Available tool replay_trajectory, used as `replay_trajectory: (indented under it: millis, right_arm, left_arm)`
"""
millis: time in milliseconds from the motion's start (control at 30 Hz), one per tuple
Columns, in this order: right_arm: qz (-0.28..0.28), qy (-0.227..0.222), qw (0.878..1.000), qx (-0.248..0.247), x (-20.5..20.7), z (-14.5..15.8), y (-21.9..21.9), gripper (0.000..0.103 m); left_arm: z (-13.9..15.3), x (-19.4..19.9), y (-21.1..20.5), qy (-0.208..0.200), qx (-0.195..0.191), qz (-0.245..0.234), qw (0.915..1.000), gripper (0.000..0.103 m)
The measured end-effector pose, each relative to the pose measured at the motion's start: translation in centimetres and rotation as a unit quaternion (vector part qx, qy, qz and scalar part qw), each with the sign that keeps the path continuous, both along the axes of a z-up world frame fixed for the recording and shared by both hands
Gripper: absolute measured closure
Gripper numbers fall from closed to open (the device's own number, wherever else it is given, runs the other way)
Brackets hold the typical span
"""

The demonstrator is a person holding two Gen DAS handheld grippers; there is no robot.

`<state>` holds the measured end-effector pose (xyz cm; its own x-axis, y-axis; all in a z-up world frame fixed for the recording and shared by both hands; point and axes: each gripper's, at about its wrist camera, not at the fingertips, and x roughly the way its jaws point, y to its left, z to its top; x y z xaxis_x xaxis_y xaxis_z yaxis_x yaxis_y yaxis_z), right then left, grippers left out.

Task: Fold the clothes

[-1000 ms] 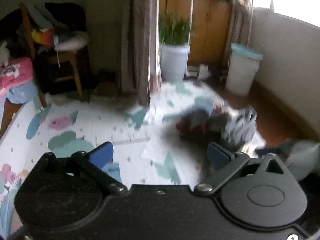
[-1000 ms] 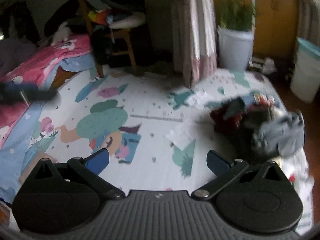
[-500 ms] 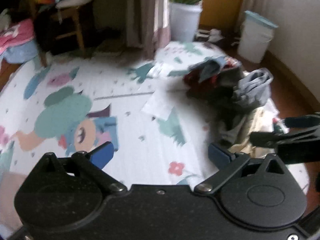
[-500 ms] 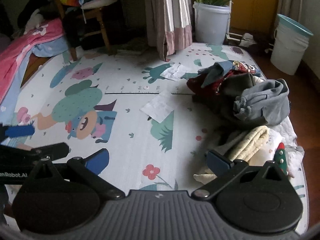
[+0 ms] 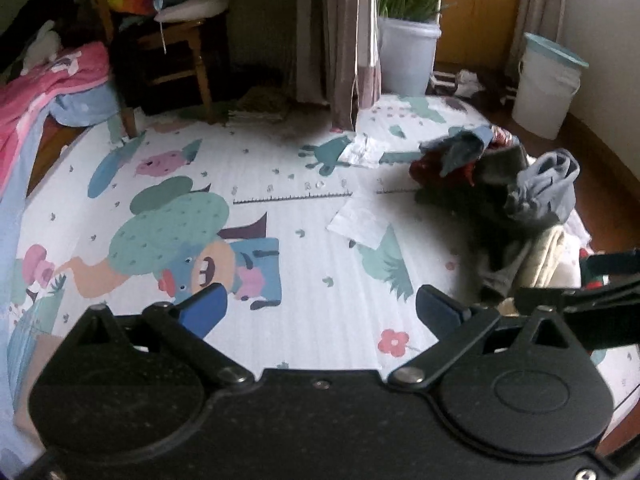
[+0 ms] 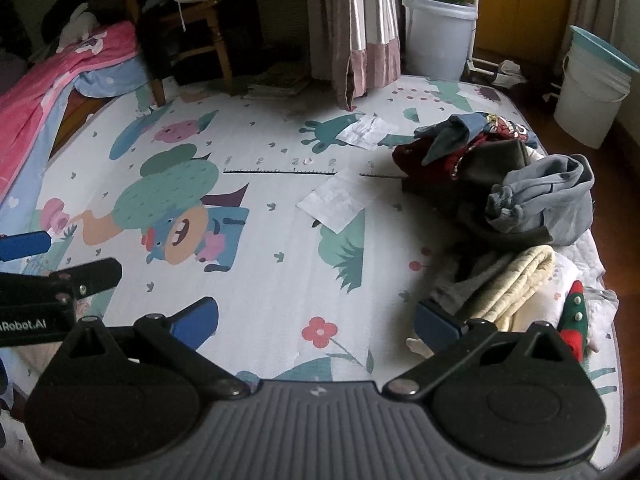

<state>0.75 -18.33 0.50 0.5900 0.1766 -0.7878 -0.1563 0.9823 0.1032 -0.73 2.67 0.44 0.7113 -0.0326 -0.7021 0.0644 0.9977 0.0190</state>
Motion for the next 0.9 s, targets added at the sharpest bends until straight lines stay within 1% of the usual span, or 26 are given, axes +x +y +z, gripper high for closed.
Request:
replay_trajectory:
  millis: [267,533,833,900]
  right_arm:
    - [0.002,-0.003,1.0,0.004,0.06,0.32,0.59,0.0]
    - [0.008,-0.001,1.0,0.005,-0.16,0.41,1.09,0.0]
    - [0.002,0.004,1.0,0.005,-0.16,0.34,1.01,0.0]
    - [0.003,0.004,1.0,0.005,-0.14,0.31,1.02,0.0]
  left_arm:
    - [0.24,0.06,0.53,0.003,-0.003,0.014,0.9999,0.001]
    - [0.47,-0.06,0.52,-0.004,-0.004,0.008,1.0,0.001]
    - [0.11,0.22,0.43,0.013,-0.009,0.006,0.9999,0.001]
    - [0.11,0.17,0.44,0.011,-0.006,0.004,0.9999,0.001]
